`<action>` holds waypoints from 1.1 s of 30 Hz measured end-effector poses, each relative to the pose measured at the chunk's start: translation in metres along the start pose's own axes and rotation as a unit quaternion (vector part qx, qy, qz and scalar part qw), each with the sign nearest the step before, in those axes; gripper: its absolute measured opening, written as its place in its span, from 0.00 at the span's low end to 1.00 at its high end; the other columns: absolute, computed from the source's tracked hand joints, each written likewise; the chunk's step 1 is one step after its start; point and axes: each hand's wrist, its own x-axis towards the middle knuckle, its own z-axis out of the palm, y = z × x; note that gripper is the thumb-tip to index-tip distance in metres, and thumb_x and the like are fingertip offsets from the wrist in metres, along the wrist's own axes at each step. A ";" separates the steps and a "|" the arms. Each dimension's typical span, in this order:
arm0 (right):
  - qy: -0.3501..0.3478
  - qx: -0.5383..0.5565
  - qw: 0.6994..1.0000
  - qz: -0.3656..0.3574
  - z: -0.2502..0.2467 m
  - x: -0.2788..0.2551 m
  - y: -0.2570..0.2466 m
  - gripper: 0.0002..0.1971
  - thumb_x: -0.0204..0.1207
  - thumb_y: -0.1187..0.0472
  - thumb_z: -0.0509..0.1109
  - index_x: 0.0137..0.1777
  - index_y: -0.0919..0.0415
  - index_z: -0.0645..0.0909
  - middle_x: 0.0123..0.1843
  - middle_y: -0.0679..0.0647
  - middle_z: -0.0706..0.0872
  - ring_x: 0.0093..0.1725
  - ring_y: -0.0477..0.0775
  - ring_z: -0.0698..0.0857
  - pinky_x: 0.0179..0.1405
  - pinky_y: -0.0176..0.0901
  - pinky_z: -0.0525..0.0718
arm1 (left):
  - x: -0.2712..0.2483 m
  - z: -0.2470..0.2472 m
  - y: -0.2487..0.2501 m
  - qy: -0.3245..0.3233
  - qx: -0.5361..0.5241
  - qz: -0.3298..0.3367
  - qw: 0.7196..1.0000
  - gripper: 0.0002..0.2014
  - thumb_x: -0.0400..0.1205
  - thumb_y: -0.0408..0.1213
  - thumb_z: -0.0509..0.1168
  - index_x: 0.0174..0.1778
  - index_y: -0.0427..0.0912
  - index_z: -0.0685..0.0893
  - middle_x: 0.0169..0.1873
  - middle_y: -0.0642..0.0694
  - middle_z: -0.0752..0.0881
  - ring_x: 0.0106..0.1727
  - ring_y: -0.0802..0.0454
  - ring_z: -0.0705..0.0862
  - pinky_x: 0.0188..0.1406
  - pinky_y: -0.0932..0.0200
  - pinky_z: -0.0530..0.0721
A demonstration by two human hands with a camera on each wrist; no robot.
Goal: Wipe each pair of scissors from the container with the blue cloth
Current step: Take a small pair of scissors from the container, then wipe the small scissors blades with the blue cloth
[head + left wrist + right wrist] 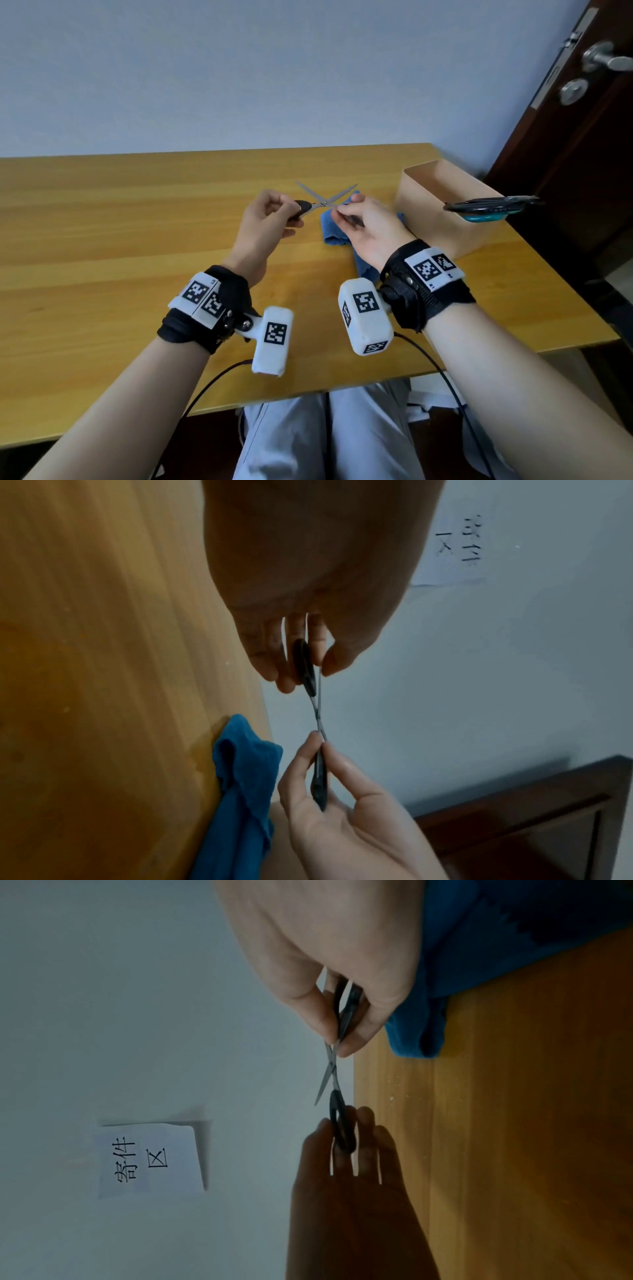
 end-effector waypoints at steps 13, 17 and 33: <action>-0.087 -0.132 0.987 0.037 -0.009 -0.001 0.000 0.13 0.75 0.81 0.70 0.45 0.62 0.78 0.37 0.57 0.79 0.40 0.57 0.83 0.44 0.42 0.87 | 0.008 0.005 -0.010 -0.060 -0.090 -0.152 0.982 0.06 0.83 0.35 0.73 0.53 0.39 0.91 0.45 0.45 0.93 0.30 0.59 0.81 0.33 0.70 0.83; -0.129 -0.184 0.974 0.025 -0.009 0.003 -0.007 0.12 0.74 0.81 0.71 0.48 0.63 0.79 0.41 0.60 0.80 0.34 0.56 0.82 0.43 0.44 0.79 | 0.013 0.007 -0.005 -0.061 -0.102 -0.167 0.979 0.07 0.82 0.37 0.74 0.54 0.40 0.91 0.40 0.48 0.91 0.27 0.61 0.77 0.25 0.72 0.75; -0.119 -0.677 0.726 -0.008 -0.029 0.005 -0.032 0.20 0.73 0.77 0.60 0.46 0.57 0.90 0.32 0.52 0.79 0.29 0.52 0.72 0.22 0.38 0.69 | 0.030 0.000 0.011 -0.058 -0.098 -0.159 0.981 0.07 0.79 0.44 0.77 0.50 0.47 0.92 0.35 0.55 0.88 0.31 0.63 0.80 0.39 0.67 0.77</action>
